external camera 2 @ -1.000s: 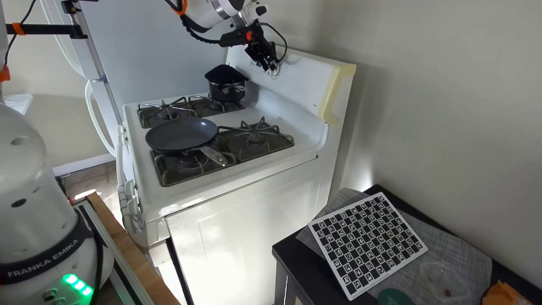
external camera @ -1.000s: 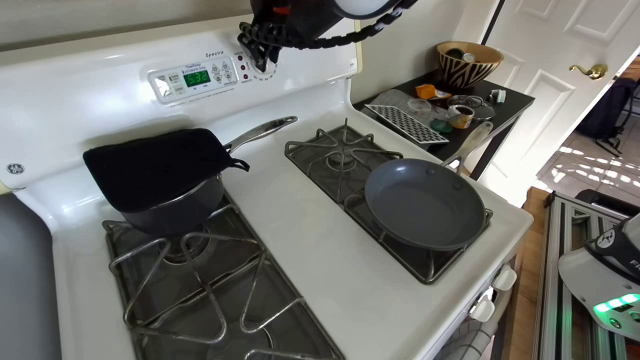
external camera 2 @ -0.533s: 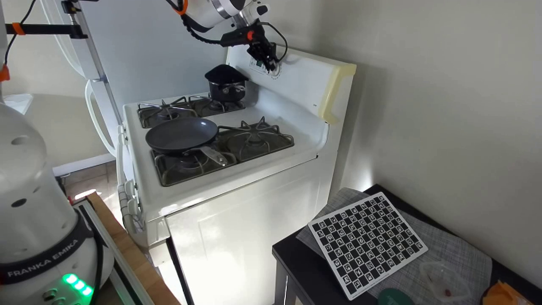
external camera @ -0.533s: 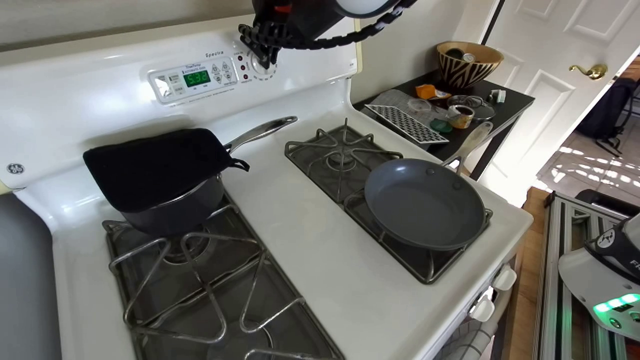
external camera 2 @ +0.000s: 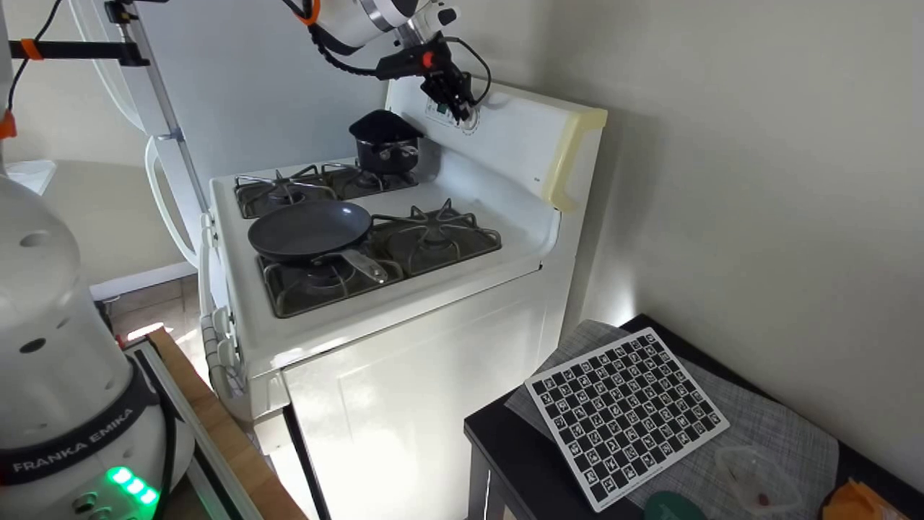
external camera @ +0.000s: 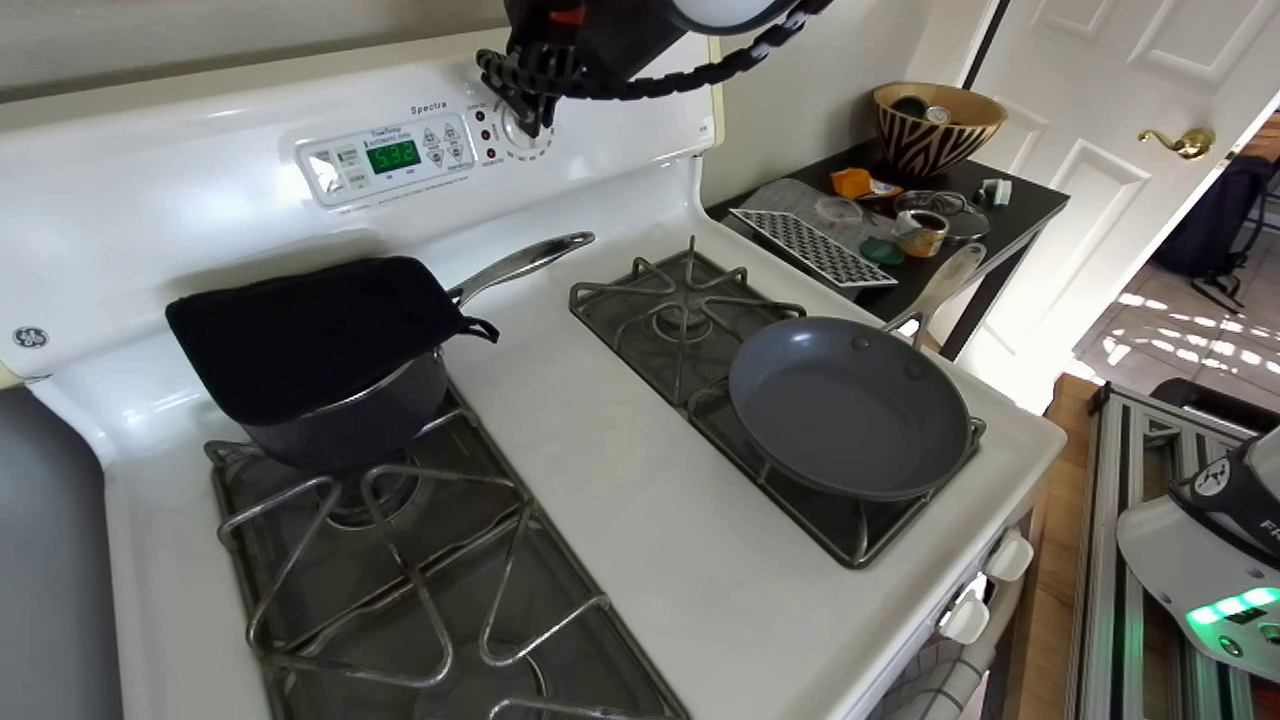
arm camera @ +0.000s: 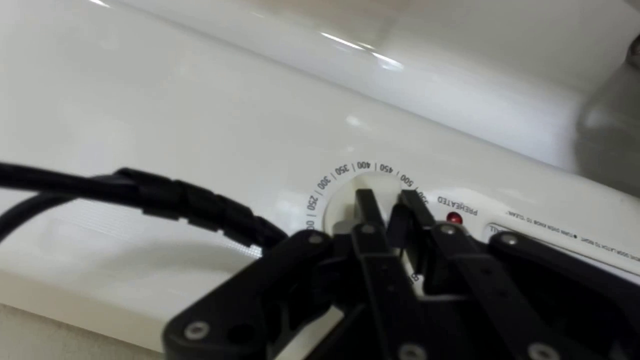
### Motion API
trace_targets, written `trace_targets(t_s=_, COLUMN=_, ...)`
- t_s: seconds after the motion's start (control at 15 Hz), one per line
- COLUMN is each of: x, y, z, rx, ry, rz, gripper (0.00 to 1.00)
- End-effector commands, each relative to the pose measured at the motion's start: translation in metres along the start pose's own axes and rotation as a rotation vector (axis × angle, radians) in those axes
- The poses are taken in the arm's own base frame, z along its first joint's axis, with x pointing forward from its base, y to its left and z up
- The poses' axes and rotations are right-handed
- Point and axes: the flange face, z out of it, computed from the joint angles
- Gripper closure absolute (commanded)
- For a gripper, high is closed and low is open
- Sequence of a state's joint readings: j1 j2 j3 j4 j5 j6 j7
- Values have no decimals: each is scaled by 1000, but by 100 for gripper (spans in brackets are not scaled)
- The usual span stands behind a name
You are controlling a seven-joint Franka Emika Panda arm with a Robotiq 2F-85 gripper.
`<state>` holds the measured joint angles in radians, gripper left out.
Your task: Turn the knob to the left.
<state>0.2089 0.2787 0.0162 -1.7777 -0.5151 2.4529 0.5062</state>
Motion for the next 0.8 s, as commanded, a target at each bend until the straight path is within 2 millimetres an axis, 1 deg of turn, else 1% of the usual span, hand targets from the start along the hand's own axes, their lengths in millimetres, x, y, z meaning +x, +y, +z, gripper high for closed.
trace_targets(t_s=0.0, x=1, y=-2, z=5, rx=-21, ry=-31, rz=-76, gripper=98)
trace_targets(t_s=0.4, x=1, y=-6, z=10, rx=-42, ry=-84, rz=-182, gripper=98)
trace_targets(t_s=0.73, x=5, y=-9, z=11, rx=-88, ry=-136, rz=-274, gripper=98)
